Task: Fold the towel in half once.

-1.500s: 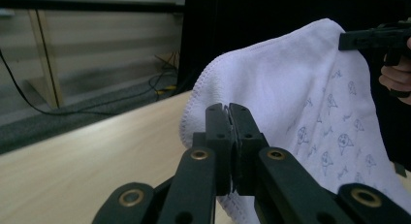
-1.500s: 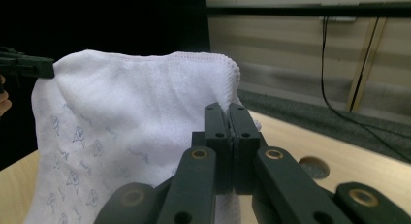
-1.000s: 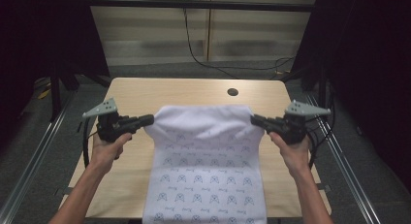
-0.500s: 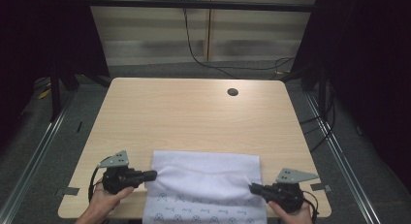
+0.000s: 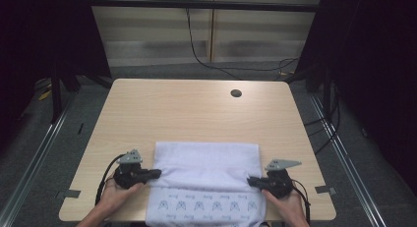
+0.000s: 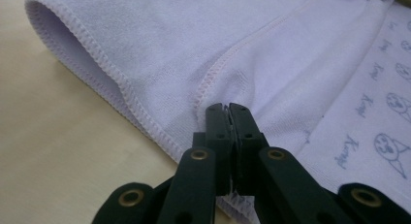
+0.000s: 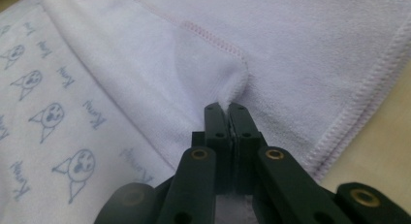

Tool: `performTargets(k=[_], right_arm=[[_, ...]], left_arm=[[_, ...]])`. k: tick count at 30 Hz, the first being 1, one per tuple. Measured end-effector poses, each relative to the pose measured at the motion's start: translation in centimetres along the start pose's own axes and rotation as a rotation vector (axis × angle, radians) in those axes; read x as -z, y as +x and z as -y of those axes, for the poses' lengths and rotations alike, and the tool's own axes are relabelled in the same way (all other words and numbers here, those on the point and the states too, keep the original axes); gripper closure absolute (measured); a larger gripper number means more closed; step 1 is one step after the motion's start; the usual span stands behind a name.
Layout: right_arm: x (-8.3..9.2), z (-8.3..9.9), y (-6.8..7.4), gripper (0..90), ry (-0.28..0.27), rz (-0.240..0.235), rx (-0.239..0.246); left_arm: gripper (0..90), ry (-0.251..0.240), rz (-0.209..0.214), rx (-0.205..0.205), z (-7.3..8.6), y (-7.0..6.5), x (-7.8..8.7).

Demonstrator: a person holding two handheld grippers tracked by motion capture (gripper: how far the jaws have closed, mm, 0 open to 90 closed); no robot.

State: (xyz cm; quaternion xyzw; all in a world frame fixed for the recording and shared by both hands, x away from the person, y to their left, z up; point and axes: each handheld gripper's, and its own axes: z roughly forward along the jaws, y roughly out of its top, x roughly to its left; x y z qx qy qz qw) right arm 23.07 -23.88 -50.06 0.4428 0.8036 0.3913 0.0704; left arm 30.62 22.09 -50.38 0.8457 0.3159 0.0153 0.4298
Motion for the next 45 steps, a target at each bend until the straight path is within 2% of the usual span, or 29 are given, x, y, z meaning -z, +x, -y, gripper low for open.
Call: performTargets(k=[4, 5, 6, 7, 8, 11, 13, 15, 18, 19, 23, 25, 27, 28, 29, 31, 34, 36, 38, 39, 41, 43, 45], right_arm=[[-2.5, -3.1, -1.7, 88.6, 0.008, 0.036, 0.006], [-2.9, -3.7, -2.0, 88.6, 0.009, 0.037, 0.011], [-3.4, -4.3, -2.4, 88.6, 0.01, 0.045, 0.007], [-4.0, -5.0, -3.0, 88.6, 0.008, 0.045, 0.001], [-4.3, -5.4, -3.3, 88.6, 0.011, 0.05, -0.004], [-5.4, -6.9, -4.3, 88.6, 0.007, 0.071, -0.012], [-6.0, -7.6, -5.1, 88.6, 0.0, 0.076, -0.034], [-6.7, -8.1, -5.7, 88.6, -0.021, 0.088, -0.069], [-7.8, -8.9, -6.3, 88.6, -0.06, 0.108, -0.106], [-8.2, -9.2, -6.5, 88.6, -0.067, 0.108, -0.12], [-9.2, -10.7, -6.8, 88.6, -0.051, 0.165, -0.107], [-9.5, -11.1, -6.9, 88.6, -0.051, 0.19, -0.097], [-9.4, -11.2, -7.0, 88.6, -0.051, 0.187, -0.096], [-9.2, -11.2, -7.0, 88.6, -0.053, 0.174, -0.101], [-8.9, -11.2, -7.0, 88.6, -0.059, 0.162, -0.096], [-7.9, -11.4, -6.9, 88.6, -0.102, 0.14, -0.086], [-5.6, -12.4, -6.4, 88.6, -0.183, 0.115, -0.061], [-3.6, -13.3, -5.7, 88.6, -0.239, 0.105, -0.04], [-1.5, -14.1, -5.0, 88.6, -0.292, 0.092, -0.017], [-0.2, -14.3, -4.4, 88.6, -0.323, 0.082, -0.006], [1.5, -14.5, -3.6, 88.6, -0.342, 0.073, 0.025], [3.1, -14.3, -2.4, 88.6, -0.355, 0.057, 0.06], [4.4, -13.5, -1.4, 88.6, -0.371, 0.03, 0.076]], left_arm=[[88.2, 0.001, -0.035, 0.043, -1.8, 3.2, -0.8], [88.1, -0.005, -0.041, 0.047, -2.2, 3.9, -1.1], [88.2, -0.026, -0.062, 0.073, -2.5, 4.7, -1.4], [88.2, -0.026, -0.06, 0.081, -2.7, 5.2, -1.6], [88.2, -0.033, -0.079, 0.084, -3.1, 5.9, -1.8], [88.2, -0.034, -0.104, 0.098, -4.1, 7.1, -2.4], [88.2, -0.028, -0.131, 0.097, -5.0, 8.0, -3.1], [88.1, -0.027, -0.151, 0.126, -5.9, 9.0, -3.6], [88.1, 0.005, -0.185, 0.121, -7.0, 10.2, -3.8], [88.1, 0.002, -0.203, 0.123, -7.2, 10.6, -3.9], [88.1, -0.049, -0.197, 0.167, -7.2, 11.6, -4.4], [88.0, -0.057, -0.191, 0.177, -7.1, 11.7, -4.3], [88.2, -0.072, -0.181, 0.186, -7.1, 11.5, -4.0], [88.2, -0.074, -0.177, 0.18, -7.1, 11.3, -3.8], [88.2, -0.1, -0.164, 0.182, -7.2, 11.0, -3.4], [88.3, -0.129, -0.143, 0.16, -7.6, 10.4, -2.5], [88.3, -0.199, -0.134, 0.114, -8.8, 8.8, 0.0], [88.3, -0.274, -0.111, 0.096, -9.5, 7.6, 2.3], [88.3, -0.324, -0.09, 0.077, -9.9, 6.6, 4.3], [88.3, -0.334, -0.079, 0.074, -9.9, 6.1, 4.9], [88.3, -0.367, -0.056, 0.056, -9.8, 4.9, 6.4], [88.2, -0.38, -0.05, 0.03, -9.6, 3.5, 7.6], [88.2, -0.404, -0.017, 0.027, -8.7, 2.2, 8.4]])
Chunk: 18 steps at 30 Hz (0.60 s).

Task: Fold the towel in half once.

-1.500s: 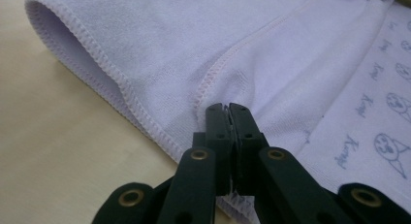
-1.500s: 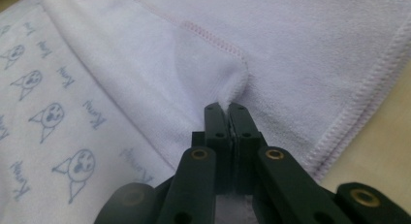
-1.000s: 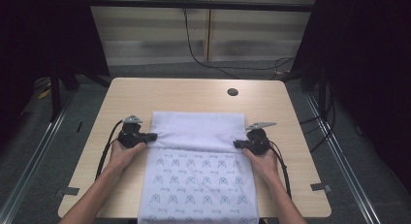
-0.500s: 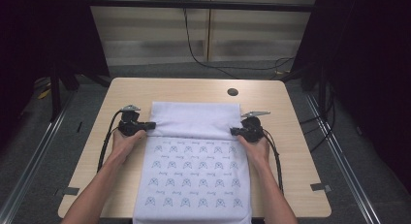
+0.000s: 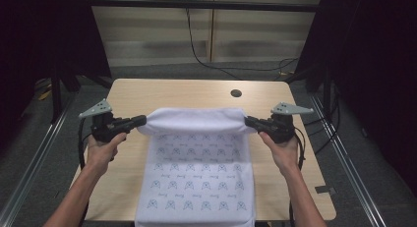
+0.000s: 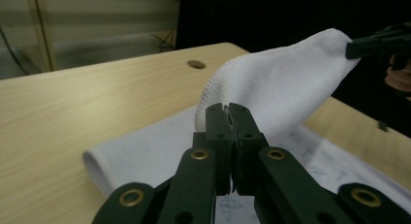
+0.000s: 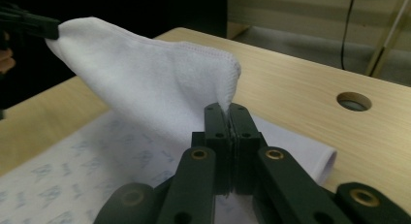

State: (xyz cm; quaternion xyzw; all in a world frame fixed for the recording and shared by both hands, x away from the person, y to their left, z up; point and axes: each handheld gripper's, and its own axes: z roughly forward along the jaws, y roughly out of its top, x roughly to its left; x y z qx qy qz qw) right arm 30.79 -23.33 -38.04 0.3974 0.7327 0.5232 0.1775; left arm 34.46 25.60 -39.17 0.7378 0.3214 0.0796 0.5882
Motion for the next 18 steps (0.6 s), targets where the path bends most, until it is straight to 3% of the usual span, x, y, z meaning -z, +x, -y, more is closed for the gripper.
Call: performTargets(k=[3, 7, 9, 12, 13, 15, 18], right_arm=[[2.0, 0.9, 1.3, 88.6, -0.005, -0.028, 0.012], [3.9, 2.7, 3.2, 88.6, 0.024, -0.064, 0.034], [4.7, 4.1, 4.6, 88.6, 0.055, -0.073, 0.046], [5.5, 6.0, 6.0, 88.5, 0.076, -0.09, 0.043], [5.7, 6.9, 6.5, 88.5, 0.088, -0.097, 0.044], [5.9, 8.3, 7.3, 88.5, 0.127, -0.098, 0.05], [6.0, 10.5, 8.1, 88.2, 0.186, -0.109, 0.048]], left_arm=[[88.2, 0.006, 0.022, -0.001, 1.2, -1.5, 1.4], [88.2, 0.049, 0.038, -0.024, 3.1, -3.8, 3.2], [88.1, 0.063, 0.044, -0.019, 4.2, -4.5, 3.8], [88.1, 0.08, 0.064, 0.025, 7.0, -5.4, 4.6], [88.1, 0.097, 0.054, 0.021, 7.9, -5.8, 4.7], [88.1, 0.134, 0.072, 0.04, 9.7, -6.2, 4.9], [88.0, 0.196, 0.094, 0.035, 11.6, -6.8, 5.1]])
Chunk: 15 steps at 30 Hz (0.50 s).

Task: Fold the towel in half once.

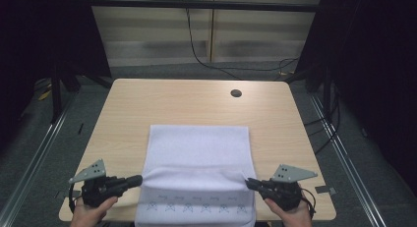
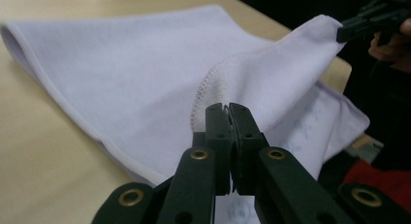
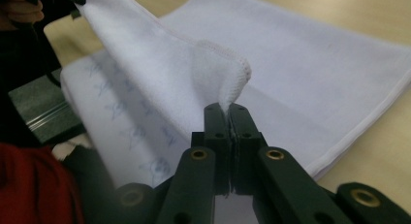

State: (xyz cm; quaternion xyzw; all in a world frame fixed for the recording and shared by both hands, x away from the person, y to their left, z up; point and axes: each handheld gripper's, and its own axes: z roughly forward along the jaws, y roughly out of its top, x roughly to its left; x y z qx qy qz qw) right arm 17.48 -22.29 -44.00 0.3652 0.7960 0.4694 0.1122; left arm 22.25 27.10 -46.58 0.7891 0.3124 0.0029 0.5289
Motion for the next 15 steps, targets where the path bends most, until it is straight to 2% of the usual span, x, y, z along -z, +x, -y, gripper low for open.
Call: performTargets(k=[1, 3, 5, 7, 8, 9, 10, 11, 12, 14, 15], right_arm=[[-0.1, 0.9, 0.3, 87.9, 0.012, -0.014, -0.009], [-0.1, 1.9, 0.6, 87.0, 0.039, -0.019, -0.006], [0.0, 3.0, 1.0, 86.5, 0.056, -0.043, -0.016], [0.2, 4.0, 1.4, 84.3, 0.091, -0.066, -0.021], [0.5, 4.4, 1.8, 82.5, 0.117, -0.074, -0.011], [0.9, 4.8, 2.1, 80.7, 0.12, -0.089, -0.02], [1.2, 5.0, 2.4, 79.0, 0.117, -0.106, -0.028], [1.7, 5.3, 2.8, 77.2, 0.122, -0.117, -0.027], [2.0, 5.4, 2.9, 75.8, 0.127, -0.119, -0.027], [2.8, 5.5, 3.0, 74.1, 0.113, -0.123, -0.039], [3.0, 5.3, 2.9, 71.6, 0.094, -0.101, -0.044]], left_arm=[[87.7, 0.017, 0.01, 0.01, 0.5, -0.2, -0.1], [87.5, 0.073, 0.03, -0.004, 1.3, -0.5, -0.3], [86.9, 0.104, 0.033, -0.002, 1.8, -0.8, -0.5], [85.4, 0.127, 0.04, -0.034, 1.9, -1.2, -0.5], [84.4, 0.125, 0.066, -0.024, 1.8, -1.5, -0.4], [83.4, 0.129, 0.086, -0.027, 1.8, -1.7, -0.4], [82.0, 0.128, 0.092, -0.05, 1.9, -2.1, -0.3], [80.6, 0.13, 0.098, -0.057, 2.0, -2.2, -0.2], [79.4, 0.112, 0.112, -0.033, 1.9, -2.2, -0.1], [76.1, 0.072, 0.129, -0.028, 1.5, -2.0, 0.2], [74.1, 0.067, 0.123, -0.036, 1.2, -1.9, 0.2]])
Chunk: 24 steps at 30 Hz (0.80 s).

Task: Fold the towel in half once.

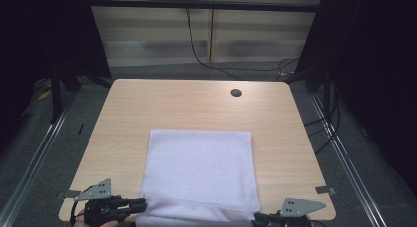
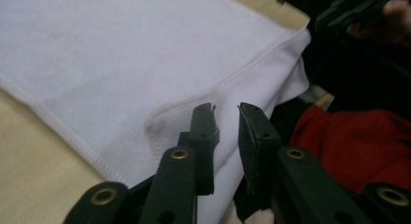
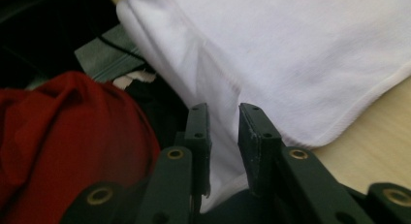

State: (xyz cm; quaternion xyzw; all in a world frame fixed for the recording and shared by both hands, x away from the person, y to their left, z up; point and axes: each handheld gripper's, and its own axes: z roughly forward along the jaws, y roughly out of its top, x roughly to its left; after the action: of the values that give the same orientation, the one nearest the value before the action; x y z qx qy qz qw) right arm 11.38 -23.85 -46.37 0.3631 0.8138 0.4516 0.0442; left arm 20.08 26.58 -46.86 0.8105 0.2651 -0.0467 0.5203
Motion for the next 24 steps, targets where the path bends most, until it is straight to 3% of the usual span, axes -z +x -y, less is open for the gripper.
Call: performTargets(k=[4, 6, 8, 10, 13, 14, 15, 16, 17, 20, 24], right_arm=[[-0.4, -1.4, -1.8, 69.5, -0.093, 0.052, -0.005], [-1.4, -2.4, -3.1, 68.9, -0.104, 0.047, -0.005], [-2.9, -3.5, -4.7, 67.7, -0.075, 0.067, -0.009], [-4.5, -4.7, -6.1, 67.6, -0.038, 0.075, 0.013], [-6.5, -6.4, -8.1, 67.1, -0.019, 0.088, 0.006], [-7.4, -7.0, -8.9, 66.8, -0.016, 0.102, 0.002], [-8.1, -7.3, -9.6, 66.3, -0.011, 0.101, -0.014], [-8.8, -7.6, -10.1, 65.9, 0.001, 0.119, -0.013], [-9.3, -7.7, -10.5, 65.5, 0.013, 0.137, -0.011], [-10.8, -7.4, -11.5, 65.5, 0.051, 0.168, -0.041], [-10.6, -6.7, -10.8, 65.0, 0.067, 0.156, -0.032]], left_arm=[[67.5, -0.028, -0.048, 0.006, -2.2, 2.4, -0.6], [66.9, -0.041, -0.049, 0.017, -3.2, 4.0, -1.3], [66.9, -0.029, -0.089, 0.04, -4.2, 6.0, -2.5], [66.9, 0.016, -0.09, 0.072, -4.8, 8.2, -4.3], [67.1, 0.072, -0.174, 0.059, -5.4, 10.4, -6.3], [67.3, 0.06, -0.211, 0.066, -5.4, 11.0, -6.8], [68.1, 0.072, -0.221, 0.076, -5.4, 11.7, -7.2], [68.0, 0.082, -0.231, 0.075, -5.4, 12.1, -7.5], [68.0, 0.085, -0.268, 0.075, -5.2, 12.4, -7.9], [68.6, 0.098, -0.259, 0.063, -4.9, 12.5, -7.9], [69.9, 0.118, -0.234, 0.035, -4.0, 11.3, -7.2]])
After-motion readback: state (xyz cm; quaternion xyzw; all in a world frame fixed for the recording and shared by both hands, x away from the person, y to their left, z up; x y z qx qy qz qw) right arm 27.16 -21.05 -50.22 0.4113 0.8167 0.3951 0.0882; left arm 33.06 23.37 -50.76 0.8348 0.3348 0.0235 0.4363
